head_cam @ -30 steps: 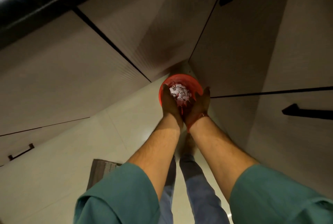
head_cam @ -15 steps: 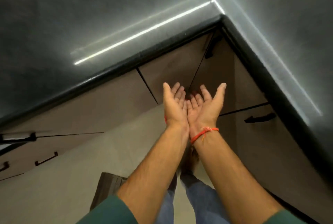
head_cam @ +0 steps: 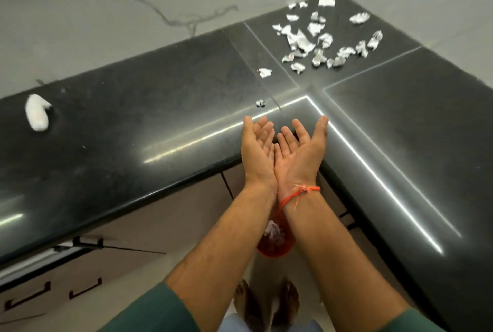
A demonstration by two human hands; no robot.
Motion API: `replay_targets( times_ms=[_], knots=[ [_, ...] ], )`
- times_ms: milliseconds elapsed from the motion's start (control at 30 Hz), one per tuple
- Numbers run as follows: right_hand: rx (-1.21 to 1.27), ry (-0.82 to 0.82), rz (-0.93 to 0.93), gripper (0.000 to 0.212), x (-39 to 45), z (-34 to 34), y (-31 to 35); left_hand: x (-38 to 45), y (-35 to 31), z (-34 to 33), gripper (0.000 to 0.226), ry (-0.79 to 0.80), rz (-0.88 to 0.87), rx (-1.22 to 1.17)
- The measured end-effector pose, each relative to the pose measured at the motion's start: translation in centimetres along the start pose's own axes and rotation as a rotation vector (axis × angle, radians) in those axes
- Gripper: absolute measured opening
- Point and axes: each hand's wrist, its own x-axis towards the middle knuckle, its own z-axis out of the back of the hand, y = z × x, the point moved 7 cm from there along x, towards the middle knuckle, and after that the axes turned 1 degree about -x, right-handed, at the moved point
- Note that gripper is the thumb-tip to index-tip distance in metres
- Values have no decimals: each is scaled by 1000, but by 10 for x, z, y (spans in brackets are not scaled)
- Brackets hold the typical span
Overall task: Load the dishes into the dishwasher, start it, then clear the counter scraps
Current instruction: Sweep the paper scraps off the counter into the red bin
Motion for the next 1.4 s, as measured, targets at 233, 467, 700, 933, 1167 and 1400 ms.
replay_targets(
  times_ms=[233, 467, 700, 933, 1167, 1400],
  knots=[
    [-177, 178, 4, 92, -32, -46, 31, -19, -41, -22, 50, 12, -85, 47],
    [-54, 142, 18, 76, 8, -66, 34, 13, -56, -35, 58, 29, -97, 47],
    [-447, 5, 178, 44, 87, -73, 7, 111, -42, -20, 35, 137, -177, 417],
    [-890, -188, 363, 47, 163, -22, 1, 208, -20, 35, 73, 255, -490, 1456],
    [-1148, -78, 525, 69, 222, -28, 27, 271, -8, -22, 84, 359, -626, 1664],
    [-1300, -22, 740, 77, 282, -46, 60, 329, 3, -89, 82, 429, -664, 1655]
  ],
)
